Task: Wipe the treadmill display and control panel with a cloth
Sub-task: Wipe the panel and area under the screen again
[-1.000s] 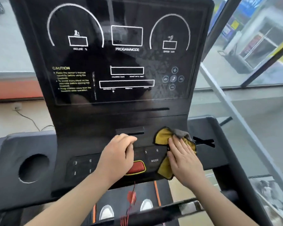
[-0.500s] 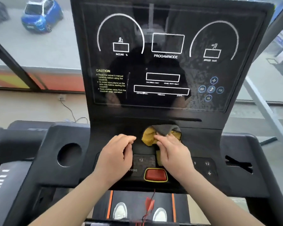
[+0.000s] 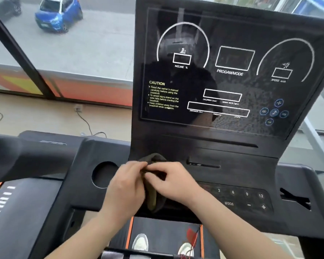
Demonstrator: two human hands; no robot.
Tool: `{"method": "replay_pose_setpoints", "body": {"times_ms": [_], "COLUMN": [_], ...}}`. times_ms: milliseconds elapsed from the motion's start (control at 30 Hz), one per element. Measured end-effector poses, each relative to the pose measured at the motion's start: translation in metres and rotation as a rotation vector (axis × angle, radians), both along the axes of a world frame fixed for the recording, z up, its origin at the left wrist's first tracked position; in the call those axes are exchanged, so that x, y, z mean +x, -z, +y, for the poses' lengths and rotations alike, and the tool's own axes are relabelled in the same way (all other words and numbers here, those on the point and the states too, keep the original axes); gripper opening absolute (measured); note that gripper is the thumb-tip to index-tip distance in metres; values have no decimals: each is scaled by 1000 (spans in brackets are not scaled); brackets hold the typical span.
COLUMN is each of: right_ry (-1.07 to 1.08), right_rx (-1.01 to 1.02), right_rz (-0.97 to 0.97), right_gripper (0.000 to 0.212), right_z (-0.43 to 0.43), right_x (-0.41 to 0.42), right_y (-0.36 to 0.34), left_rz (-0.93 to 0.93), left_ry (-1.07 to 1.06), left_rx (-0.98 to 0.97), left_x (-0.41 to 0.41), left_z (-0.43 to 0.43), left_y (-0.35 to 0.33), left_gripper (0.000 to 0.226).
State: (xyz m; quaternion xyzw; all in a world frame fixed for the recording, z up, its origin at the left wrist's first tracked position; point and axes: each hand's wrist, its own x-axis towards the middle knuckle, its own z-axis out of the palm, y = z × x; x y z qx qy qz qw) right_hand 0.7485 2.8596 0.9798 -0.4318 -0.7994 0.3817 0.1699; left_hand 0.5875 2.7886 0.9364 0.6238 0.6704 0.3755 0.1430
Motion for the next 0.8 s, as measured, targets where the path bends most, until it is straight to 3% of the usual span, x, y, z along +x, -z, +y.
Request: {"method": "replay_pose_setpoints", "body": {"times_ms": [67,133,200,367,567,800], "right_ry": [220,410,516,618,657,747], "right_rx": [134,237,201,47,17,55], "right_rz": [-7,-59,-91,-4,16,-62], "right_gripper": [24,26,29,42,52,47], "right_z": [-1,0,3,9,14,23], "right_x": [18,36,49,80,117,182], "right_y": [-10,-15,-18,-12,-13,-30], "left_rz": [59,296,454,623,600,574], "left_ry": [73,166,227,167,193,594], "left_rx": [-125,-274,-405,-94,79,288], "left_x": [21,49,60,11,16,96], "left_z": [-7,-10,-5,44,81,121], "left_y": [8,14,20,11,5,-11], "left_gripper": [50,71,83,57,48,43]}}
